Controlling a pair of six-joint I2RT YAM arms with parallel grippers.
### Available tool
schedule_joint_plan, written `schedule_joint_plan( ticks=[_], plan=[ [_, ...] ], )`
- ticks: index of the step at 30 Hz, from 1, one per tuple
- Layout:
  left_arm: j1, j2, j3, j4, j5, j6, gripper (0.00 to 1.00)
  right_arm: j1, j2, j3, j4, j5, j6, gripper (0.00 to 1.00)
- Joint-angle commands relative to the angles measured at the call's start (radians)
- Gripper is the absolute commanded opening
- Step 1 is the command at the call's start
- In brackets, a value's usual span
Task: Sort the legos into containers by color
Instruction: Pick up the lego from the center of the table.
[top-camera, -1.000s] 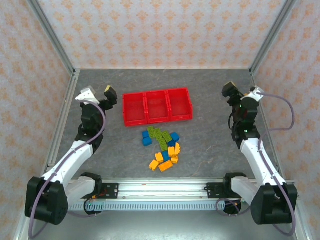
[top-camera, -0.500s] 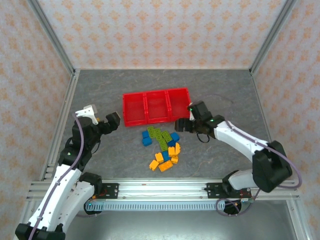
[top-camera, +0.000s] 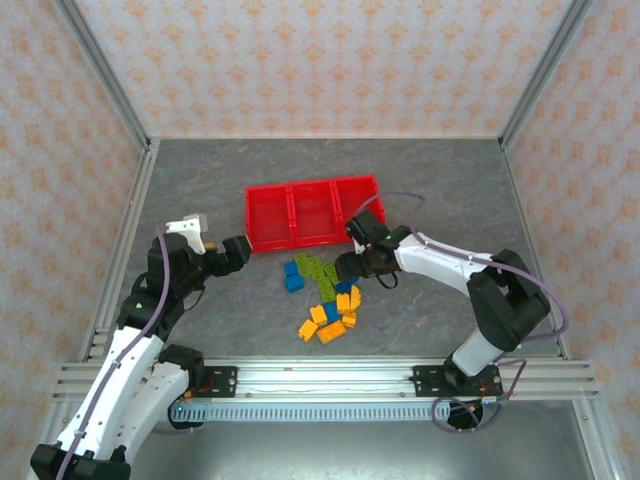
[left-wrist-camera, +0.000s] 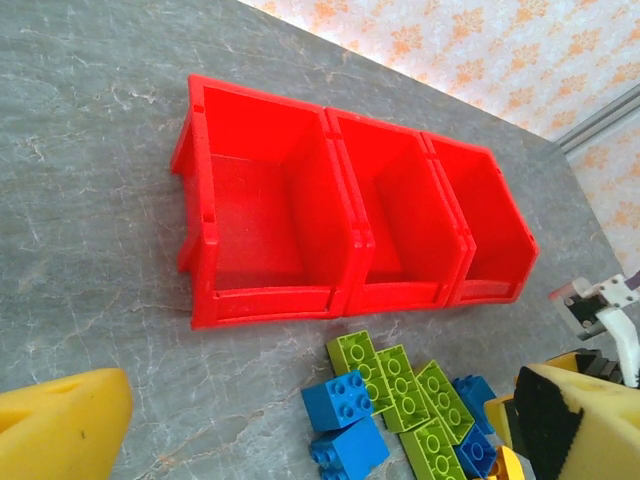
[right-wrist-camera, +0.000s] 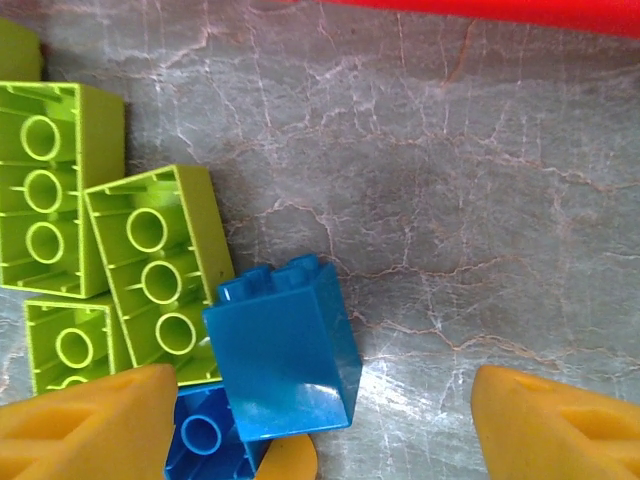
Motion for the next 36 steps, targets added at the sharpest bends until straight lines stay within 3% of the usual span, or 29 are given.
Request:
schedule_joint_plan(
  ticks=[1,22,36],
  plan=[
    [-0.003,-0.039,-0.020,0.013,0.019,0.016,0.99,0.003,0.026,0.023,-0.020,0.017,-0.026,0.74],
    [-0.003,-0.100,-0.039,0.035,0.011,0.015,0.99,-0.027,-0.013,-0.021,0.008,0.156,0.060,0.58],
    [-0.004,-0.118,-0.041,0.034,0.006,0.011,0.99,-0.026,0.066,-0.009,0.031,0.109,0.101,0.52]
  ],
)
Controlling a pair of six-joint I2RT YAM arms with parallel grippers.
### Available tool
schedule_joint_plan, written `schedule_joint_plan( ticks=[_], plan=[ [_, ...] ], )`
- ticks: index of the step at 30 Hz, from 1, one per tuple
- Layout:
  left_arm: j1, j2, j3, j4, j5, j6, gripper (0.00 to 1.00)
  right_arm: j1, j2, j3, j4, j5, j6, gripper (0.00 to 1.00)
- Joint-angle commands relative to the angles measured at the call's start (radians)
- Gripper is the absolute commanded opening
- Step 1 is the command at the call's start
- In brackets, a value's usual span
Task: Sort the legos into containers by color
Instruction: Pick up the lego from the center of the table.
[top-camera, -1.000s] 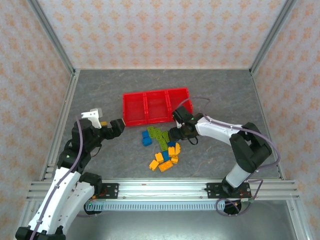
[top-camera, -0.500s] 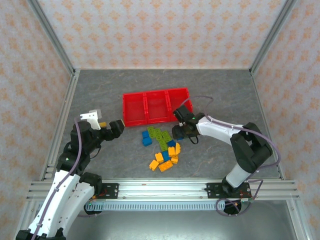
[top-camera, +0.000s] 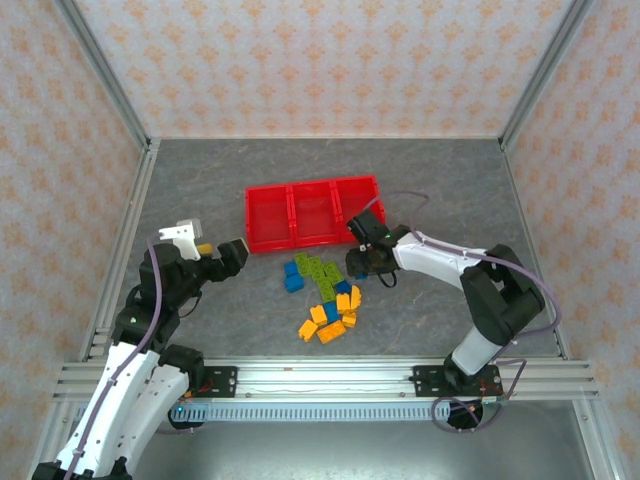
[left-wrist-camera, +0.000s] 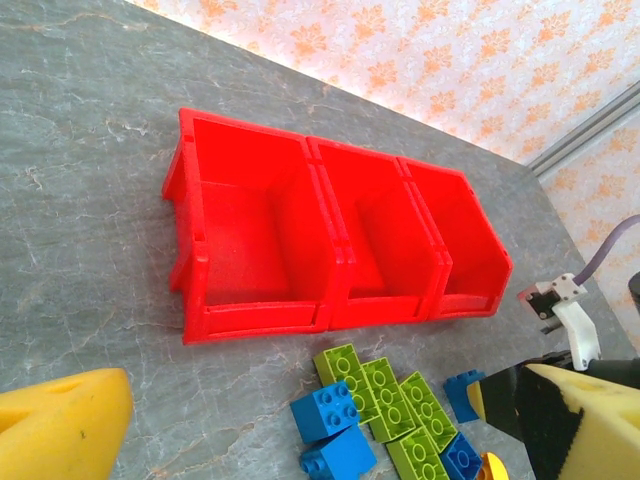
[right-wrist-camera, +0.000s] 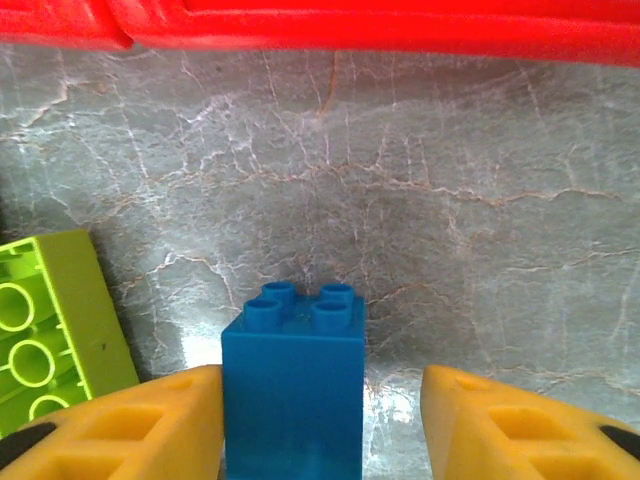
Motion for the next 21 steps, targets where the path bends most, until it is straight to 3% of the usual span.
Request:
schedule_joint_plan(
  ticks=[1,11,19,21],
  plan=[
    [-0.004,-0.020,-0.012,0.030,0.005,0.011,0.99,-0.002,0.025,-0.003,0.005,0.006,0.023,0.52],
    [-0.004,-0.032,-0.015,0.033,0.005,0.009,0.99,0.000,0.027,0.010,-0.018,0.041,0.024,0.44],
    [-0.004,-0.035,-0.014,0.037,0.010,0.007,0.99,0.006,0.004,0.057,-0.063,0.034,-0.007,0.25],
    [-0.005,-0.037,-0.015,0.038,0.011,0.007,0.99,0.006,-0.027,0.080,-0.074,0.040,-0.012,0.24]
  ],
)
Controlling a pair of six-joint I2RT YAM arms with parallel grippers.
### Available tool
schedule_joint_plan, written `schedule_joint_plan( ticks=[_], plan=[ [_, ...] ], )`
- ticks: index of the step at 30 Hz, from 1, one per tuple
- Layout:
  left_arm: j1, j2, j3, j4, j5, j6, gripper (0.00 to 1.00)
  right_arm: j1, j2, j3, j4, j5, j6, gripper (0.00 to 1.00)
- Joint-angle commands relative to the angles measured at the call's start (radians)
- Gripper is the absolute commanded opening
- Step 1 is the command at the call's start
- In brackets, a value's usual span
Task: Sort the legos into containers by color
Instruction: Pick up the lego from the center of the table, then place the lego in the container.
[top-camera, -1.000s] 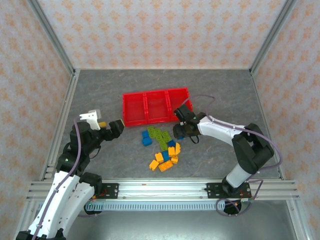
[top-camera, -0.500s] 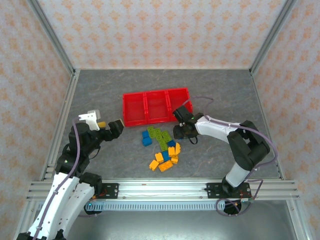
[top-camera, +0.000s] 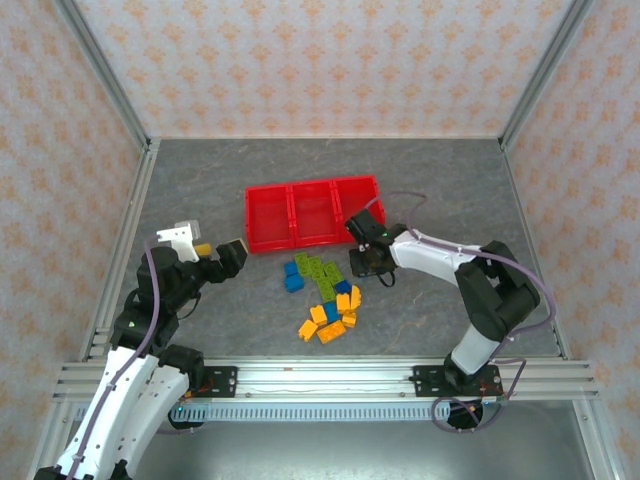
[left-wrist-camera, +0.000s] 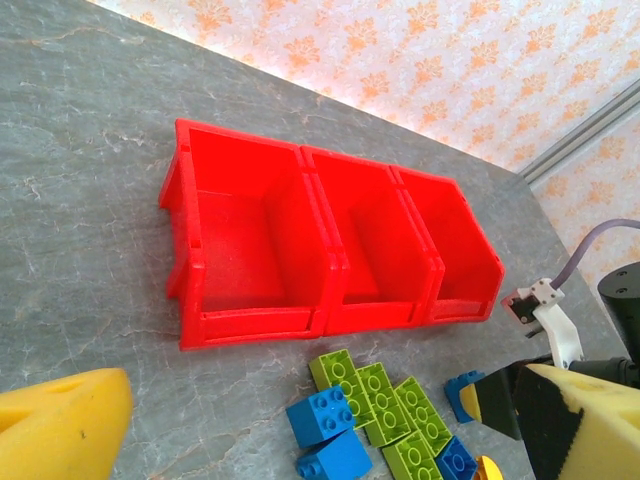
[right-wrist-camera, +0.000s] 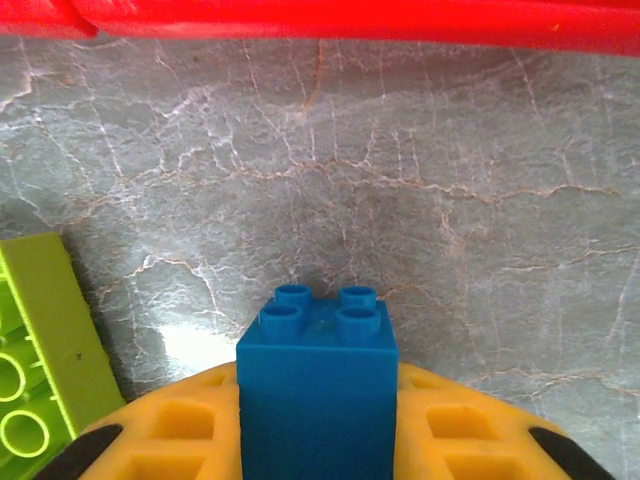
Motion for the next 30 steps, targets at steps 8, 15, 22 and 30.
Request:
schedule_joint_plan(
  ticks=[8,15,22,30],
  plan=[
    [-0.004,-0.019,-0.005,0.036,0.024,0.019,0.99,-0.030,-0.115,0.188,-0.016,0.049,-0.089,0.23],
    [-0.004,-0.040,0.001,0.020,-0.034,0.007,0.99,-0.109,0.050,0.390,-0.042,0.055,-0.182,0.21],
    [-0.003,-0.063,0.000,0.029,-0.042,0.001,0.99,-0.149,0.190,0.513,-0.055,0.053,-0.210,0.31],
    [-0.003,-0.067,0.002,0.038,-0.007,-0.005,0.99,-0.150,0.164,0.518,-0.083,0.027,-0.183,0.65]
  ],
)
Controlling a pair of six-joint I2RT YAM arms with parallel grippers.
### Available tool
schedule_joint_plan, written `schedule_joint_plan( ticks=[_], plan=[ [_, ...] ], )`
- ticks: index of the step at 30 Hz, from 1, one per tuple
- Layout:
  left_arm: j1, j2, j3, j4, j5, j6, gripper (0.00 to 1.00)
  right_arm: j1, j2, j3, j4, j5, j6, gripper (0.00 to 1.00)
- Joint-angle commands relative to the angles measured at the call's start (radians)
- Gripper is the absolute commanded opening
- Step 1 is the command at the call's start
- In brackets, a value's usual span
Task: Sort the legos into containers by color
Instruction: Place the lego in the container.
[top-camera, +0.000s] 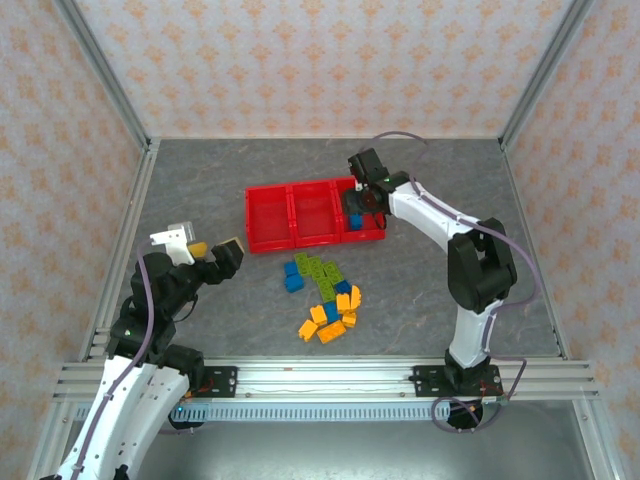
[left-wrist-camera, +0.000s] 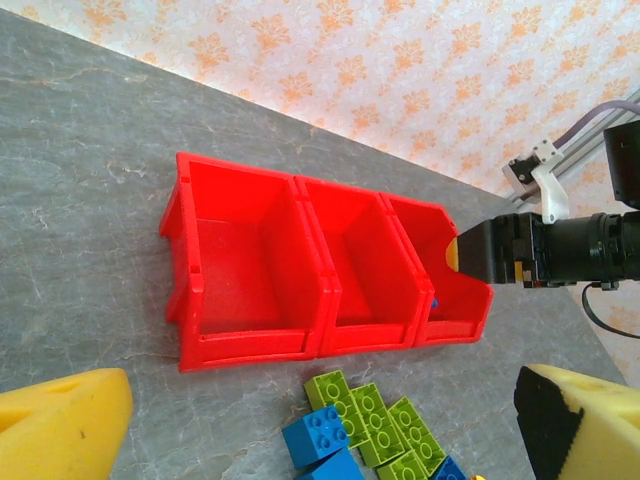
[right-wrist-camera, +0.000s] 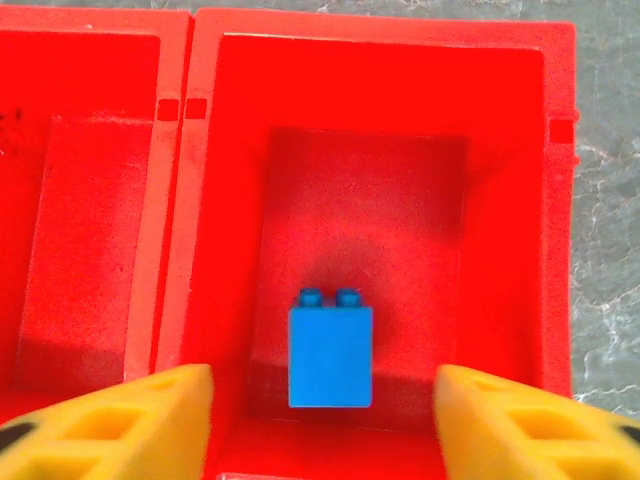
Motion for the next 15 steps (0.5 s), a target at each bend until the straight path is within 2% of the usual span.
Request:
schedule_joint_plan(
  ticks=[1,5,9,13,15],
  plan=[
    [-0.004,-0.005,0.008,0.023,0.008,-0.006,0.99,0.002,-0.059,0.022,-0.045,-0.009,0.010,0.69],
    [-0.003,-0.015,0.001,0.028,0.014,-0.010,0.99,0.016,-0.128,-0.014,-0.079,-0.039,0.045,0.76],
    [-0.003,-0.035,-0.007,0.033,-0.005,-0.017,0.99,0.080,-0.212,-0.063,-0.091,-0.046,0.101,0.81],
    [-0.003,-0.060,0.001,-0.009,-0.120,-0.046,0.99,0.179,-0.239,-0.096,-0.084,-0.085,0.189,0.93],
    [-0.004,-0.077,0.026,-0.058,-0.182,-0.061,0.99,0.230,-0.232,-0.110,-0.078,-0.087,0.230,0.95]
  ],
)
